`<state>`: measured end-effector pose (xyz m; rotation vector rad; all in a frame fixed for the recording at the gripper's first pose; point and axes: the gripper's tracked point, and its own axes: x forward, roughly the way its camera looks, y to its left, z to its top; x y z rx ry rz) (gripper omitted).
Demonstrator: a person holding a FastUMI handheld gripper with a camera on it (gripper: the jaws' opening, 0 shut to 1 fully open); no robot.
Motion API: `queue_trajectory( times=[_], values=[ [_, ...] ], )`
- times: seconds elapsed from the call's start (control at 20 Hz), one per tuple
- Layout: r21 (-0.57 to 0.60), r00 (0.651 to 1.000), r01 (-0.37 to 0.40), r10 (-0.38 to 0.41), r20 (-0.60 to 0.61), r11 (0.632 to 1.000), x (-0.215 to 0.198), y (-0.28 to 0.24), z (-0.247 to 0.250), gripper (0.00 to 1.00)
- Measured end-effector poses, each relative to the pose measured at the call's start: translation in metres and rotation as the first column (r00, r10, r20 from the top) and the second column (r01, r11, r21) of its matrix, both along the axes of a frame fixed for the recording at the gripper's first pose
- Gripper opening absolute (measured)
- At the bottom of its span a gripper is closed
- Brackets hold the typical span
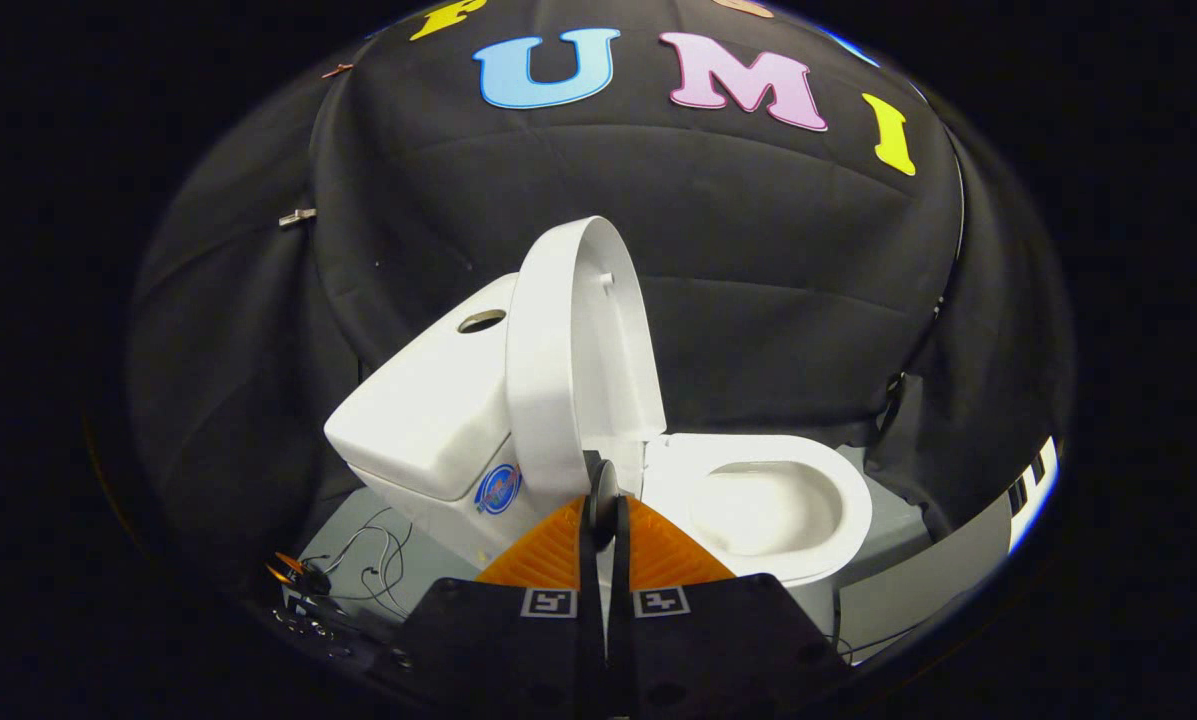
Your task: Open the toilet lid.
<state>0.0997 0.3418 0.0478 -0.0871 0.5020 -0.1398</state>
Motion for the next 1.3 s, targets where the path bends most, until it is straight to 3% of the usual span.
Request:
queue_trajectory(
  times=[0.55, 0.6, 0.7, 0.8, 1.3],
  values=[
    [0.056, 0.999, -0.036, 0.038, -0.033, 0.998, 0.003, 0.016, -0.005, 0.08],
    [0.100, 0.996, -0.053, 0.060, -0.065, 0.994, -0.004, 0.023, -0.010, 0.18],
    [0.146, 0.992, -0.088, 0.100, -0.073, 0.985, -0.007, 0.034, -0.011, 0.58],
    [0.072, 0.994, -0.106, 0.108, -0.026, 0.992, -0.008, 0.029, 0.001, 0.98],
    [0.081, 0.973, -0.215, 0.207, 0.098, 0.973, -0.033, 0.034, 0.064, 1.00]
  ],
)
